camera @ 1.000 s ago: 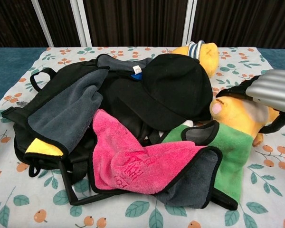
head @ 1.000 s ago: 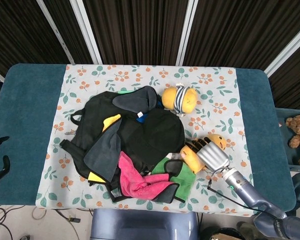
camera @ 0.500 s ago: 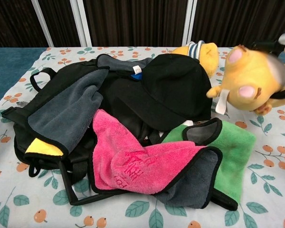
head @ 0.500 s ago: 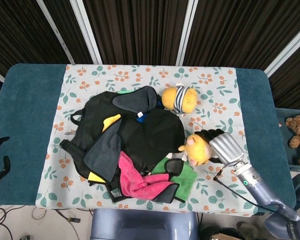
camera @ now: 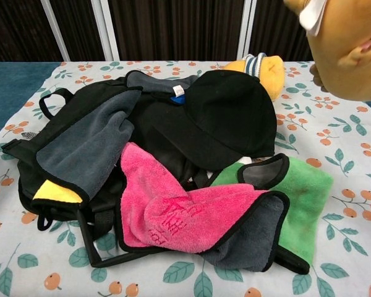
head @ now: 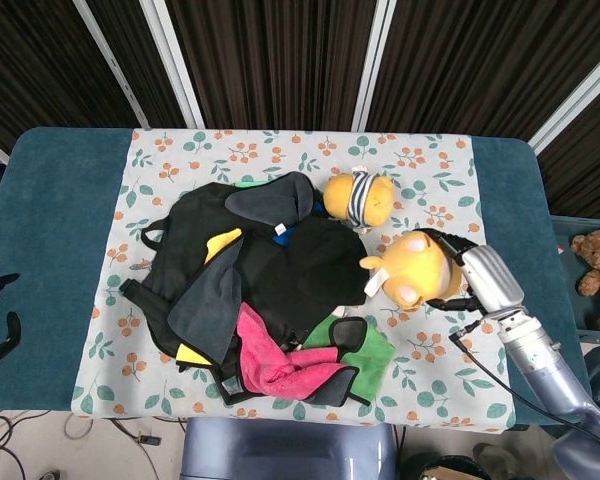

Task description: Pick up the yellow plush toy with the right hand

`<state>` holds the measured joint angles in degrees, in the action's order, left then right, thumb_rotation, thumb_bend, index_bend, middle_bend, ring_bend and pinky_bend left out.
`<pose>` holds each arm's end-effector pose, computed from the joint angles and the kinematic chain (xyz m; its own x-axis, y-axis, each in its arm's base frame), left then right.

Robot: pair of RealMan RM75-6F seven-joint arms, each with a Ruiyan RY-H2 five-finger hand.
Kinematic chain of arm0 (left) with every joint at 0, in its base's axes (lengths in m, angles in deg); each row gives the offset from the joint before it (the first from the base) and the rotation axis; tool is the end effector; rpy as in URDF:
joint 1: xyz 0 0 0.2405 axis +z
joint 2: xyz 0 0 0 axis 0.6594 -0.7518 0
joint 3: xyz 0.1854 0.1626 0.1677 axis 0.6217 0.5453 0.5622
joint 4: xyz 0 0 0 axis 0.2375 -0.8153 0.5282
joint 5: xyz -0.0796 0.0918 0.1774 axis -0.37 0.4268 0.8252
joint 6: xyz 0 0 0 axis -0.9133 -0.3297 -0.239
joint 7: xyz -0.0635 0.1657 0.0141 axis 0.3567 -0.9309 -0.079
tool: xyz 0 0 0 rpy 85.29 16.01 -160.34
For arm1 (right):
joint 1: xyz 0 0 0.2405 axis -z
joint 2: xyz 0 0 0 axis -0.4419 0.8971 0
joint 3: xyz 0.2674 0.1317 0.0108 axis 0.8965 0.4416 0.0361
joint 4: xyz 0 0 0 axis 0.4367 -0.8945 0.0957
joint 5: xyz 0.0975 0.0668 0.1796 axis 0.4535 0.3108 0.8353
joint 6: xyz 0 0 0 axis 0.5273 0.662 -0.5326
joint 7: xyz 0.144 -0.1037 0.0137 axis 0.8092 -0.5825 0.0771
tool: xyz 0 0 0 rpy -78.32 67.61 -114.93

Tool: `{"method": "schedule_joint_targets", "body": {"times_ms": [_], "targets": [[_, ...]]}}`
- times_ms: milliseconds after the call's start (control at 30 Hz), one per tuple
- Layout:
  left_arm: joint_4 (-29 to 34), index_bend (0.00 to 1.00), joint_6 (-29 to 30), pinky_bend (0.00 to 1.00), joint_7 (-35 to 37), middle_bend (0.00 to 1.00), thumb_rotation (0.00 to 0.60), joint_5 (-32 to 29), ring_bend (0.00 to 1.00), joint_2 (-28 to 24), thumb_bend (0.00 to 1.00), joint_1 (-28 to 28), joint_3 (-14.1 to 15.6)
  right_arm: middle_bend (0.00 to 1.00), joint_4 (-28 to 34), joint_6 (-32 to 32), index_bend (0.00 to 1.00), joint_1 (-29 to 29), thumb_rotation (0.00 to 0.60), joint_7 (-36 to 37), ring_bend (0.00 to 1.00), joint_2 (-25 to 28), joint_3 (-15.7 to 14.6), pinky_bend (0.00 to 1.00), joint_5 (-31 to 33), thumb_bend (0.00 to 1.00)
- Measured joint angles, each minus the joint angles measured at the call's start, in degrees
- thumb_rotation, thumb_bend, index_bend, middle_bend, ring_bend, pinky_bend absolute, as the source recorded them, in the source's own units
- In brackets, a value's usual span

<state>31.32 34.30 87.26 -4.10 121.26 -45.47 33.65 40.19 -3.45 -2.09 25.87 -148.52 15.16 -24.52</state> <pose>-0.3512 0.2249 0.1845 0.3558 -0.0926 0.9300 0.9340 0.0705 -0.3503 -0.2114 -0.3548 0.1688 -0.1218 -0.2100 0.9701 -0.8943 -0.4008 -0.1990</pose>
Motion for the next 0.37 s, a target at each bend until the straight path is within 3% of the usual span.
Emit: {"method": "schedule_joint_targets", "body": {"times_ms": [267,367], "targets": [[0.04,0.21,0.02,0.00,-0.08,0.06,0.600,0.17,0.10,0.03,0.59,0.03,0.12,0.38,2.01,2.85,0.22,0.07,0.600,29.54,0.42,5.88,0.71,0.39,-3.35,0.58],[0.06,0.21,0.03,0.00,-0.07,0.06,0.600,0.26,0.10,0.06,0.59,0.04,0.17,0.38,2.15,4.11,0.22,-0.14,0.600,37.47,0.42,7.60,0.97,0.39,-4.54,0.58]]}}
